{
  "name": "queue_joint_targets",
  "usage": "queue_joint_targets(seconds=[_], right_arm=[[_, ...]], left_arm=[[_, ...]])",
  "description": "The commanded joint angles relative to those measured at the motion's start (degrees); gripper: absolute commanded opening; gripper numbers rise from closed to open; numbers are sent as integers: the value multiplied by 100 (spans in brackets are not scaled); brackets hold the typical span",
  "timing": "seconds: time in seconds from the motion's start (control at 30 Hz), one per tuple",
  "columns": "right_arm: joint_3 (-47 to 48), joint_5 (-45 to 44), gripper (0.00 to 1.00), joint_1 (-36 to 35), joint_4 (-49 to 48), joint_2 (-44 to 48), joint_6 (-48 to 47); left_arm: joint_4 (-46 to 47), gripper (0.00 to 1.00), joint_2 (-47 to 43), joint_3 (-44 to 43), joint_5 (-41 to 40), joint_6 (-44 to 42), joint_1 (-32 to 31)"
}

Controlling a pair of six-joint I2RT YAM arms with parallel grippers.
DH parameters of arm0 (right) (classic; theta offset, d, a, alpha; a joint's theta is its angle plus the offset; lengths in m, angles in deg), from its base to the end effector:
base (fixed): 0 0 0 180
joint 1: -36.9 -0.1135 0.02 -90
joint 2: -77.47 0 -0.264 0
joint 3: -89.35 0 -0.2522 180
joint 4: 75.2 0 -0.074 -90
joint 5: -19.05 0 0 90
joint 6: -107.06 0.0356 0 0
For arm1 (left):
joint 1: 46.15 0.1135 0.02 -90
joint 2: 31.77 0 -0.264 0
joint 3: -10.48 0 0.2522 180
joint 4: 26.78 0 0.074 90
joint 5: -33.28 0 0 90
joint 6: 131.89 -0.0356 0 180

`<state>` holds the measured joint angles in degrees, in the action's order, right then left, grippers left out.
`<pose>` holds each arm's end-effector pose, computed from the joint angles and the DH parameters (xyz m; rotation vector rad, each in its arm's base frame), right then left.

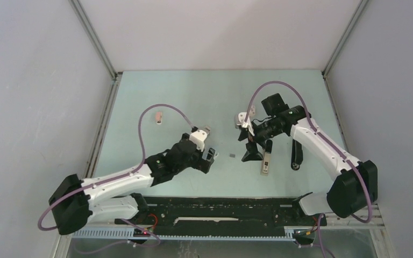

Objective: Unload the staples from the stapler
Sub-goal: Move the stapler to the center of the board.

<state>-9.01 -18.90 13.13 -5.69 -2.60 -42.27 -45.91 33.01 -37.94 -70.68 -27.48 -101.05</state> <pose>0.2290 0.1315 0.2916 -1.7238 1.6082 0.9515 0.1438 -0.1897 0.2183 0.6300 2.1085 -0.4222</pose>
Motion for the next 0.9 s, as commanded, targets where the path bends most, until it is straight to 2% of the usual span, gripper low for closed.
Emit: queue_joint_targets(seconds=[0.0, 0.2, 0.33, 0.57, 0.87], right_arm=[[5, -243, 100, -250, -92, 440, -564], [234, -284, 100, -554, 457, 367, -1780], [588, -454, 100, -738, 731, 125, -2011], [1054, -993, 100, -1146, 905, -223, -2185], [1560, -1503, 100, -1622, 1129, -716, -2399]], left_arm=[[464, 97, -616, 230, 354, -68, 369], [840, 97, -1174, 522, 734, 11, 951], [1031, 98, -1573, 752, 685, 137, 1258], [1246, 100, -2354, 1281, 144, 478, 1635], [1301, 100, -2868, 1683, -200, 744, 1762]])
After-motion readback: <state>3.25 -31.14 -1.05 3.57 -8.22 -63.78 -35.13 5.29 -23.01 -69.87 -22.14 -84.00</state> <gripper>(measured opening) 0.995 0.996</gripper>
